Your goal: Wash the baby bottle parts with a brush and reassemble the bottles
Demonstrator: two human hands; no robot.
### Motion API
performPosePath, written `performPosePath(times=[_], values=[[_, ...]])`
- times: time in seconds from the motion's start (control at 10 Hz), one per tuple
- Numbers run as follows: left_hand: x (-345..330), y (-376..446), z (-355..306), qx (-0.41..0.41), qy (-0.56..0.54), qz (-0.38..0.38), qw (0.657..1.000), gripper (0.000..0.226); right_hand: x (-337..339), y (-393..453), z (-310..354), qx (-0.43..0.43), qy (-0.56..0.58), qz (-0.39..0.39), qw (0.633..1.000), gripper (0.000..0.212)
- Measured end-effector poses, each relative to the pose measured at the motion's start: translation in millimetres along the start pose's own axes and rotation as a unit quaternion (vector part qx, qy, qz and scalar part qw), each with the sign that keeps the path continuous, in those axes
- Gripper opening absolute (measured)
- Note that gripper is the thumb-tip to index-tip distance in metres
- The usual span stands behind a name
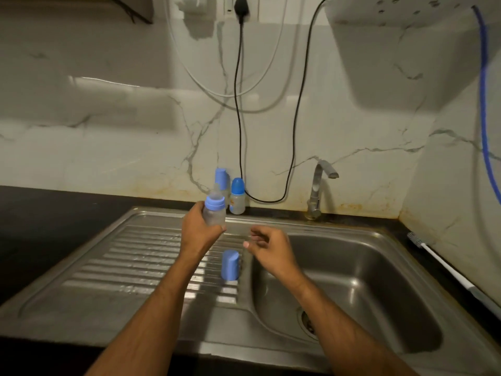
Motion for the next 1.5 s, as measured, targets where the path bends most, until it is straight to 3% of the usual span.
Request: performPosePath(times=[0.3, 0.4, 0.5, 0.6, 0.7, 0.8, 0.9, 1.0, 1.1, 1.2, 1.5], values=[[30, -7, 45, 0.023, 0.018, -0.012, 1.000, 0.053, -50, -17, 6, 0.044, -0.145, 0.071, 0.986, 0.048], [27, -9, 49, 0.026, 0.019, -0.008, 0.999, 0.054, -54, -19, 4, 0.040, -0.184, 0.081, 0.979, 0.063], [21, -9, 46, 0.026, 0.020, 0.000, 0.999, 0.052, -39, -17, 9, 0.039, -0.183, 0.072, 0.980, 0.054], [9, -8, 41, 0.036, 0.013, 0.018, 0.999, 0.054, -3, -3, 13, 0.003, -0.146, 0.049, 0.988, 0.061], [-8, -11, 30, 0.036, 0.015, 0.025, 0.999, 0.050, 49, 19, 14, -0.067, -0.036, 0.025, 0.997, 0.059], [-30, -17, 17, 0.032, 0.012, 0.040, 0.999, 0.048, 104, 30, 14, -0.124, 0.256, 0.006, 0.959, 0.039], [-51, -22, 8, 0.037, 0.002, 0.054, 0.998, 0.046, 131, 25, -24, -0.198, 0.456, -0.017, 0.868, 0.034], [-67, -27, 4, 0.036, 0.004, 0.067, 0.997, 0.051, 141, -5, -104, -0.326, -0.164, -0.006, 0.931, 0.028], [-80, -30, 6, 0.046, 0.012, 0.079, 0.996, 0.057, 138, -21, -125, -0.322, -0.344, 0.020, 0.882, 0.030], [-91, -35, 13, 0.049, 0.021, 0.089, 0.995, 0.064, 139, -20, -114, -0.333, -0.256, 0.008, 0.907, 0.023], [-107, -49, 24, 0.058, -0.027, 0.093, 0.994, 0.067, 150, 9, -74, -0.198, -0.090, -0.087, 0.972, 0.027]])
Point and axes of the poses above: each hand's wrist, its own y-axis towards the middle knuckle, its own x-axis out of the back of the hand, z = x × y, the point moved 7 cm from there along y, towards the middle knuckle, and after that the axes turned 2 degrees about -z, right-handed, at the moved point
